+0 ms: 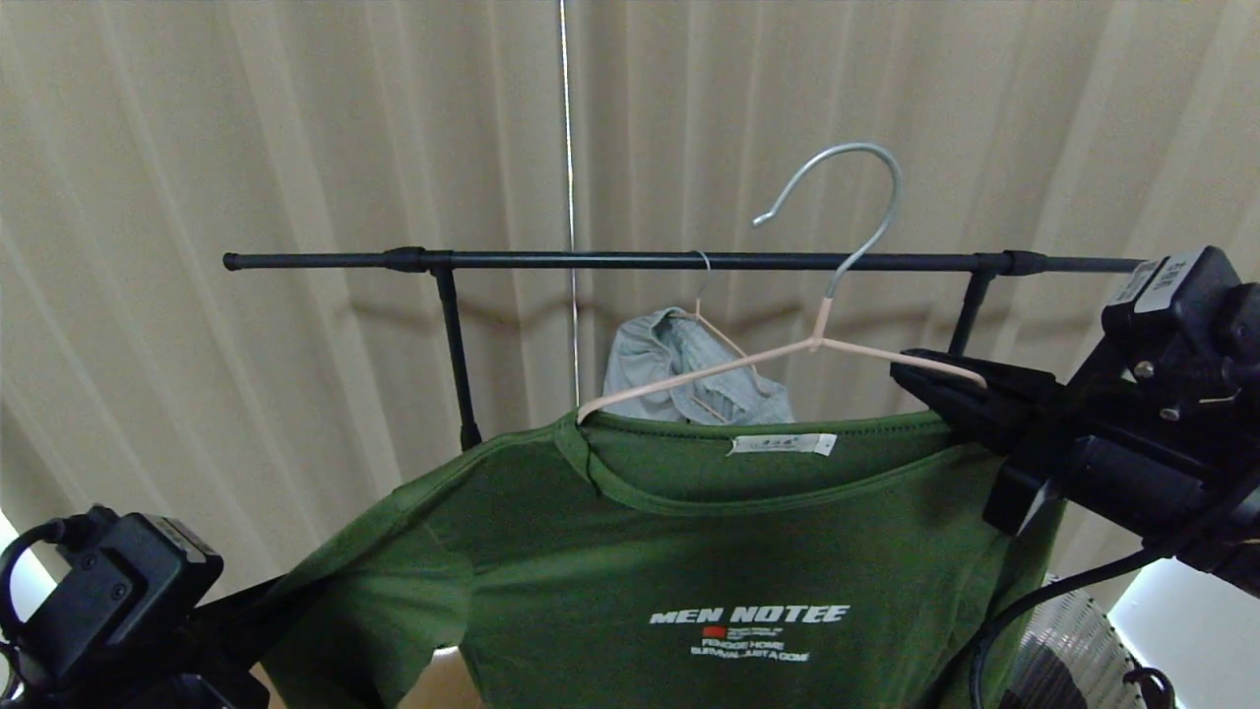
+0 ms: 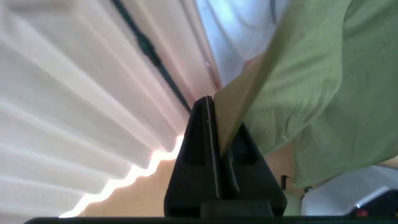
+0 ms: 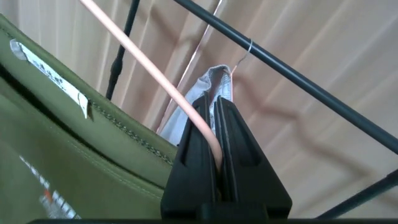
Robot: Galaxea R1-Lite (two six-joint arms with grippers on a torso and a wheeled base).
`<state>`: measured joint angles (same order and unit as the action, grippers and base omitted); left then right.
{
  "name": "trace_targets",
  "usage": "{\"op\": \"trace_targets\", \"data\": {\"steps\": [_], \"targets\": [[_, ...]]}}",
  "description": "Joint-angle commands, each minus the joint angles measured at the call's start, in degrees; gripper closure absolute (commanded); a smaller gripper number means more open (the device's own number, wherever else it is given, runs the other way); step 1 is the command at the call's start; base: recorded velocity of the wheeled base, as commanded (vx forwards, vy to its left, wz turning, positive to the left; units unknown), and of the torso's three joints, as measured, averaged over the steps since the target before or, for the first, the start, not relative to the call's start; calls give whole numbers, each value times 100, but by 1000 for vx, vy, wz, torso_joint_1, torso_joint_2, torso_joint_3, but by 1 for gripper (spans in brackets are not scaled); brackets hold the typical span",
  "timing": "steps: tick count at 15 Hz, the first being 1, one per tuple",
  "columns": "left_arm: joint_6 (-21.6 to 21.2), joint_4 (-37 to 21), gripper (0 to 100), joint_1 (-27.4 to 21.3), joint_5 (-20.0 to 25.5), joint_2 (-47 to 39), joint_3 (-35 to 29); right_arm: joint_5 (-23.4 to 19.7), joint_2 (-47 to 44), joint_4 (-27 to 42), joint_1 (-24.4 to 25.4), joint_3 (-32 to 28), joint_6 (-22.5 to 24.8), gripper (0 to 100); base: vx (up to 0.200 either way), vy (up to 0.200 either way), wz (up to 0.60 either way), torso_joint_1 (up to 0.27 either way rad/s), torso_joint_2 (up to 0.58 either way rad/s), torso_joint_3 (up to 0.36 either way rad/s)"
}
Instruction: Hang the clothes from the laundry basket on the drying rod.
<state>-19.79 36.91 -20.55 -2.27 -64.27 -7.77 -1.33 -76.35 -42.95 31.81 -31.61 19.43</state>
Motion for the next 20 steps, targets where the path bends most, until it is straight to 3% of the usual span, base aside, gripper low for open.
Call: {"op": "trace_targets", "data": {"steps": [1, 8, 12, 15, 16, 17, 18, 19, 20], "targets": [[1, 0, 0, 16, -2, 46, -14, 10, -20, -3, -16, -3, -1, 100, 0, 0, 0, 0, 0, 0], [89, -35, 0, 16, 16, 1338, 196, 45, -29, 58, -597, 217, 8, 100, 0, 0, 0, 0, 0, 0], [80, -176, 0, 157, -46, 2700, 592, 247, -47, 41, -1177, 709, -1, 100, 0, 0, 0, 0, 0, 0], [89, -1485, 0, 1203, -195, 3834, 434, 458, 15, -3, -1388, 1104, -18, 100, 0, 0, 0, 0, 0, 0], [115, -2285, 0, 1502, -186, 4441, 399, 660, 94, 6, -1396, 1183, -115, 100, 0, 0, 0, 0, 0, 0], [124, -2329, 0, 1519, -186, 4476, 390, 669, 94, 6, -1396, 1192, -124, 100, 0, 0, 0, 0, 0, 0], [256, -3278, 0, 1625, -221, 5328, 337, 915, 270, 41, -1432, 1289, -194, 100, 0, 0, 0, 0, 0, 0], [335, -3867, 0, 1625, -230, 5856, 284, 1003, 375, 50, -1475, 1350, -185, 100, 0, 0, 0, 0, 0, 0], [748, -3946, 0, 1633, -221, 5926, 337, 1073, 428, 50, -1598, 1394, -185, 100, 0, 0, 0, 0, 0, 0]]}}
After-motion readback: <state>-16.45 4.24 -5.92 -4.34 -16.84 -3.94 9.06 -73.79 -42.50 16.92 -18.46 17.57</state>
